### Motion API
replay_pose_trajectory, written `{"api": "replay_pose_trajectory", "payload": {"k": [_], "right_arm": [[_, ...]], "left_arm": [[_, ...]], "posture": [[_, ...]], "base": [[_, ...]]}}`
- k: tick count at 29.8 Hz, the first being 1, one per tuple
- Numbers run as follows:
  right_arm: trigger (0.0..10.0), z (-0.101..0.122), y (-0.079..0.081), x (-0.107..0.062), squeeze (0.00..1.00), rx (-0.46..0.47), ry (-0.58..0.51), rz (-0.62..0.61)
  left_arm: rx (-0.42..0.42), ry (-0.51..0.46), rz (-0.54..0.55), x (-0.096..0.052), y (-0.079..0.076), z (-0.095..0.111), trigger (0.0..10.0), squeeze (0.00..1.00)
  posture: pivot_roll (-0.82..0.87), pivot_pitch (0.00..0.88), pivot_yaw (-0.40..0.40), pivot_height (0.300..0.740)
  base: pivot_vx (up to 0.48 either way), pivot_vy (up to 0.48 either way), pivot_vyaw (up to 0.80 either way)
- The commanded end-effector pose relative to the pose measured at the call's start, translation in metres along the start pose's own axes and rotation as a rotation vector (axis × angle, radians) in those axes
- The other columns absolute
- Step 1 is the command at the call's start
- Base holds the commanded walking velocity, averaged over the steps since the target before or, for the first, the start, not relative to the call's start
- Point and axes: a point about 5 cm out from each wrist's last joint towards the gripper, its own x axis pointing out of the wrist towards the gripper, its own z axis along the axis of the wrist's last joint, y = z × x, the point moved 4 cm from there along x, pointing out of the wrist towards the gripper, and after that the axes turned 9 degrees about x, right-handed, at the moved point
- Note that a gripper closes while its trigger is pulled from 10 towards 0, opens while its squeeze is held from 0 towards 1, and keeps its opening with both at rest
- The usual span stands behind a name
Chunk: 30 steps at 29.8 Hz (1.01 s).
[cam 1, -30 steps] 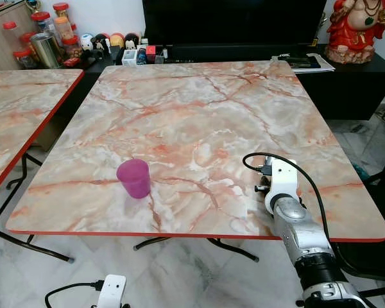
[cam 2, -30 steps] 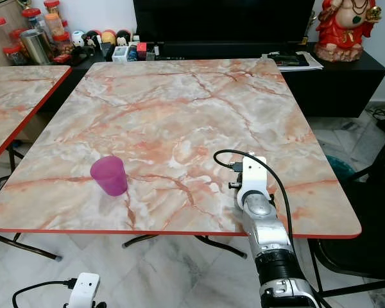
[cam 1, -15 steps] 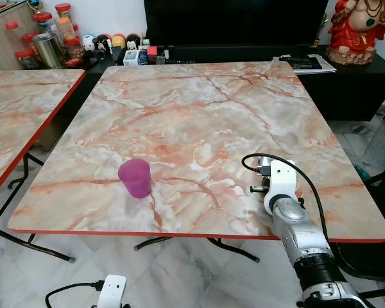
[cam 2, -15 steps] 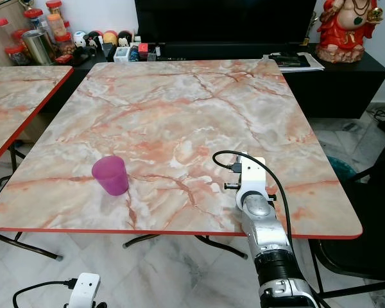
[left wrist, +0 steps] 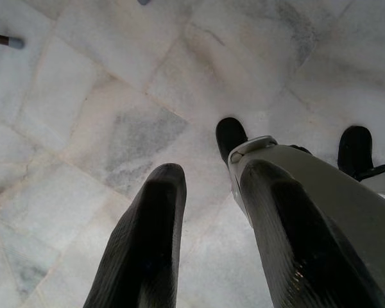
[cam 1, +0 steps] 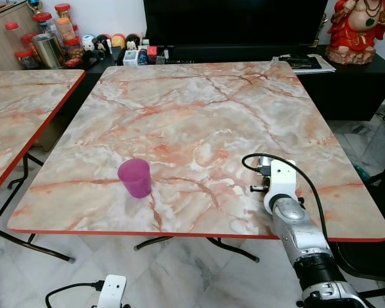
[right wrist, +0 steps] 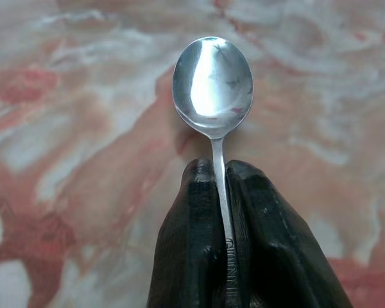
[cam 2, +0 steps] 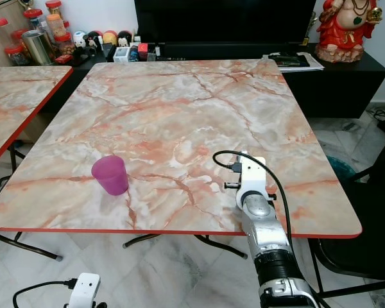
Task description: Setting the table
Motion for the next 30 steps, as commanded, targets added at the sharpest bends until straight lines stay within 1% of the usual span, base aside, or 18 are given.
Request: {"api": "replay_pose_trajectory", "payload": {"k": [1,2,3,4,6,8,9,10,13,14,18,21,24,28,30], "right_arm": [[10.0,0.018,0.005,0.0,0.0,0.014,-0.086,0.02],[10.0,0.041,0.01,-0.004,0.0,0.042,-0.203,0.046],[10.0,0.052,0.011,-0.006,0.0,0.044,-0.258,0.049],[10.0,0.055,0.011,-0.007,0.0,0.041,-0.277,0.047],[10.0,0.071,0.01,-0.011,0.0,0.057,-0.362,0.039],[10.0,0.08,0.01,-0.014,0.0,0.072,-0.411,0.036],[10.0,0.08,0.01,-0.014,0.0,0.072,-0.411,0.036],[10.0,0.085,0.01,-0.016,0.0,0.073,-0.437,0.035],[10.0,0.114,0.013,-0.028,0.0,0.067,-0.597,0.031],[10.0,0.118,0.015,-0.03,0.0,0.078,-0.621,0.04],[10.0,0.124,0.02,-0.034,0.0,0.096,-0.672,0.069],[10.0,0.122,0.027,-0.035,0.0,0.082,-0.672,0.093],[10.0,0.121,0.029,-0.037,0.0,0.094,-0.686,0.103],[10.0,0.12,0.032,-0.037,0.0,0.102,-0.693,0.11],[10.0,0.121,0.033,-0.038,0.0,0.102,-0.696,0.116]], "left_arm": [[0.017,0.018,-0.007,0.0,-0.001,-0.004,10.0,0.0],[0.018,0.017,-0.005,0.0,-0.001,-0.003,10.0,0.0],[0.016,0.016,-0.004,0.0,-0.002,-0.002,10.0,0.0],[0.015,0.016,-0.004,0.0,-0.002,-0.002,10.0,0.0],[0.012,0.014,-0.002,0.0,-0.002,-0.002,10.0,0.0],[0.01,0.013,0.0,0.0,-0.002,-0.002,10.0,0.0],[0.01,0.013,0.0,0.0,-0.002,-0.002,10.0,0.0],[0.008,0.012,0.003,0.0,-0.002,-0.002,10.0,0.0],[0.007,-0.006,0.044,0.0,0.003,0.001,10.0,0.0],[0.009,-0.01,0.057,0.0,0.005,0.002,10.0,0.0],[0.012,-0.024,0.081,0.0,0.009,0.006,10.0,0.0],[0.012,-0.032,0.095,0.0,0.012,0.009,10.0,0.0],[0.001,-0.036,0.104,0.0,0.014,0.01,10.0,0.0],[-0.033,-0.032,0.118,0.0,0.012,0.008,10.0,0.0],[-0.037,-0.031,0.118,0.0,0.011,0.007,10.0,0.0]], "posture": [[-0.04,0.037,0.059,0.74],[-0.04,0.037,0.059,0.74],[-0.04,0.037,0.056,0.74],[-0.04,0.037,0.056,0.74],[-0.04,0.037,0.055,0.74],[-0.04,0.037,0.056,0.74],[-0.04,0.037,0.056,0.74],[-0.04,0.037,0.056,0.74],[-0.04,0.036,0.054,0.74],[-0.04,0.037,0.055,0.74],[-0.04,0.039,0.053,0.74],[-0.04,0.042,0.052,0.74],[-0.04,0.047,0.043,0.74],[-0.04,0.047,0.024,0.74],[-0.04,0.048,0.022,0.74]], "base": [[0.0,0.0,0.0],[0.0,0.0,0.0],[0.0,0.0,0.0],[0.0,0.0,0.0],[0.0,0.0,0.0],[0.0,0.0,0.0],[0.0,0.0,0.0],[0.0,0.0,0.0],[0.0,0.0,0.0],[0.0,0.0,0.0],[0.0,0.0,0.0],[0.0,0.0,0.0],[0.0,0.0,0.0],[0.0,0.0,0.0],[0.0,0.0,0.0]]}}
